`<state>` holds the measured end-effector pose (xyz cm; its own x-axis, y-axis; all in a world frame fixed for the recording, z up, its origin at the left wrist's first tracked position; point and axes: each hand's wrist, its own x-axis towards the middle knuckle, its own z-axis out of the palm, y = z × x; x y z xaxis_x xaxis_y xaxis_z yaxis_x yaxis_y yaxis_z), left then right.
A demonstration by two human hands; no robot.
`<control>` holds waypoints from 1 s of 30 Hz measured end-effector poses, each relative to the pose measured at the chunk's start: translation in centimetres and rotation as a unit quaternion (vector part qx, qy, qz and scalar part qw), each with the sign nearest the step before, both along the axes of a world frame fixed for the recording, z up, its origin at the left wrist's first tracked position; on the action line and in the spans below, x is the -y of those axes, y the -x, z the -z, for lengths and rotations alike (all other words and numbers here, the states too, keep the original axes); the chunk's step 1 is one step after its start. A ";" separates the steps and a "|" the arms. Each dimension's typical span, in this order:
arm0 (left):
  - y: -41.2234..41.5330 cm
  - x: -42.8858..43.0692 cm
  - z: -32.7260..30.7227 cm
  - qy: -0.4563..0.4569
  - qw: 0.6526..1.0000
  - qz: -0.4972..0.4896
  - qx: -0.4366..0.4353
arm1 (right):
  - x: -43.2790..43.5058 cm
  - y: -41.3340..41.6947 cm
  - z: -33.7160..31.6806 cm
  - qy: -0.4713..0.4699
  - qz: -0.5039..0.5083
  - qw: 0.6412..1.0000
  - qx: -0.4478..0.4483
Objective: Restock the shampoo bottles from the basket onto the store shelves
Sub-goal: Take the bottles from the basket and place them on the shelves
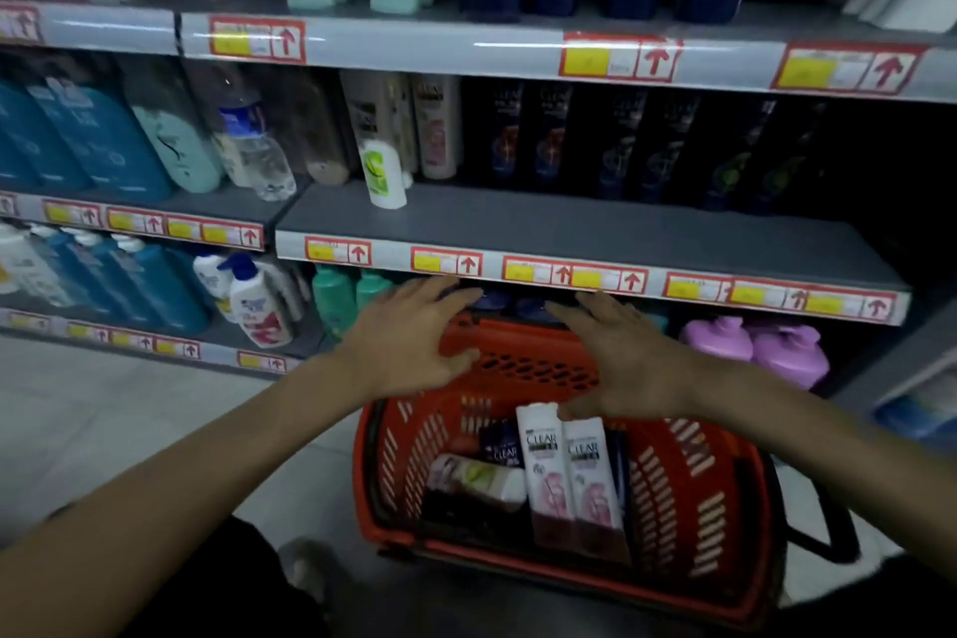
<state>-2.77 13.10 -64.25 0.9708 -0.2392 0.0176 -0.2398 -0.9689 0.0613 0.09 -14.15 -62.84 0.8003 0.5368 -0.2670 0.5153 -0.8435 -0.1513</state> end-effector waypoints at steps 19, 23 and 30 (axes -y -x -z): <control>0.8 6.5 19.6 -0.154 0.946 0.098 -0.266 | 2.7 5.9 15.3 0.129 -0.110 0.983 -0.069; -0.3 7.5 20.6 -0.097 0.942 0.072 -0.312 | 2.6 6.1 15.9 0.122 -0.117 0.985 -0.045; -1.2 8.7 22.4 -0.055 0.937 0.091 -0.332 | 3.1 5.5 15.6 0.146 -0.107 0.982 -0.051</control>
<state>-1.57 4.39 -86.67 0.7026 -0.3660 -0.6103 -0.3456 -0.9252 0.1569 -5.44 -17.23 -78.44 0.6383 0.5782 -0.5081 0.6805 -0.7324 0.0214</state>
